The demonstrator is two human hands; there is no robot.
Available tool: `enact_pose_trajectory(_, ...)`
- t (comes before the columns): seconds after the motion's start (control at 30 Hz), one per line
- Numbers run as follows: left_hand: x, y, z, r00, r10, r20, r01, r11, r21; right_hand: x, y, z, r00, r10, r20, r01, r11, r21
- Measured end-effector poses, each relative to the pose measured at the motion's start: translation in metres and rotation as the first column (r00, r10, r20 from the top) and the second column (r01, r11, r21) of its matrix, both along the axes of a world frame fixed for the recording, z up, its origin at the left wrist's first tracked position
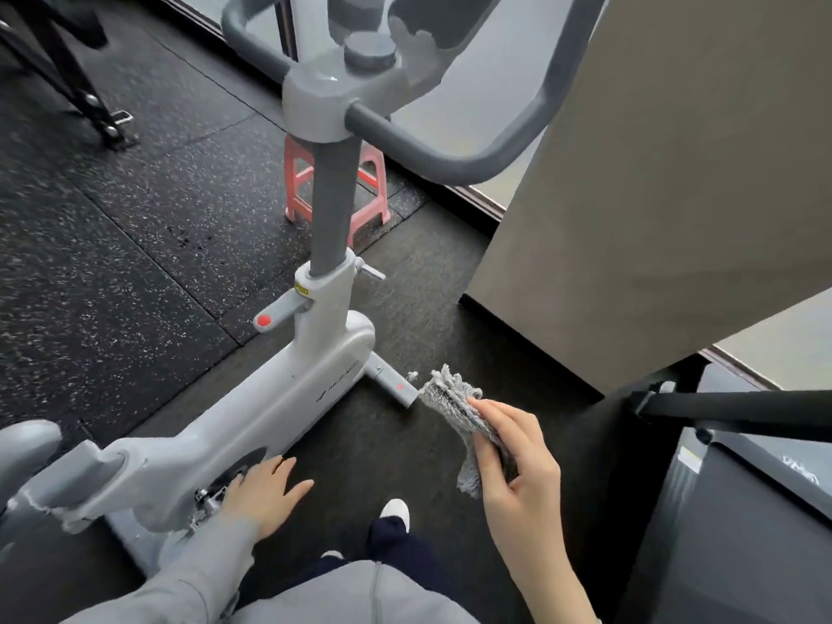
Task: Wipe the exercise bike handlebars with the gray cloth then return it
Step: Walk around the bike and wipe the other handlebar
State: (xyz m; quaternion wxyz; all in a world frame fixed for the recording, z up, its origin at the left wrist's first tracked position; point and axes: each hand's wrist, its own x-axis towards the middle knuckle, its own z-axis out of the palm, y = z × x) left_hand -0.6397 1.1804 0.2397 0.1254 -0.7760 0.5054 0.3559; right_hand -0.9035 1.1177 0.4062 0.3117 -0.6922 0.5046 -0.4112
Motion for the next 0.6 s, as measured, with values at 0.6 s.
enact_pose_trajectory(0.6,0.035,-0.219,0.153,0.936,0.007,-0.351,-0.281,0.617,-0.735,0.067,-0.165,0.051,0.995,0.041,0.093,-0.025,0.985,-0.171)
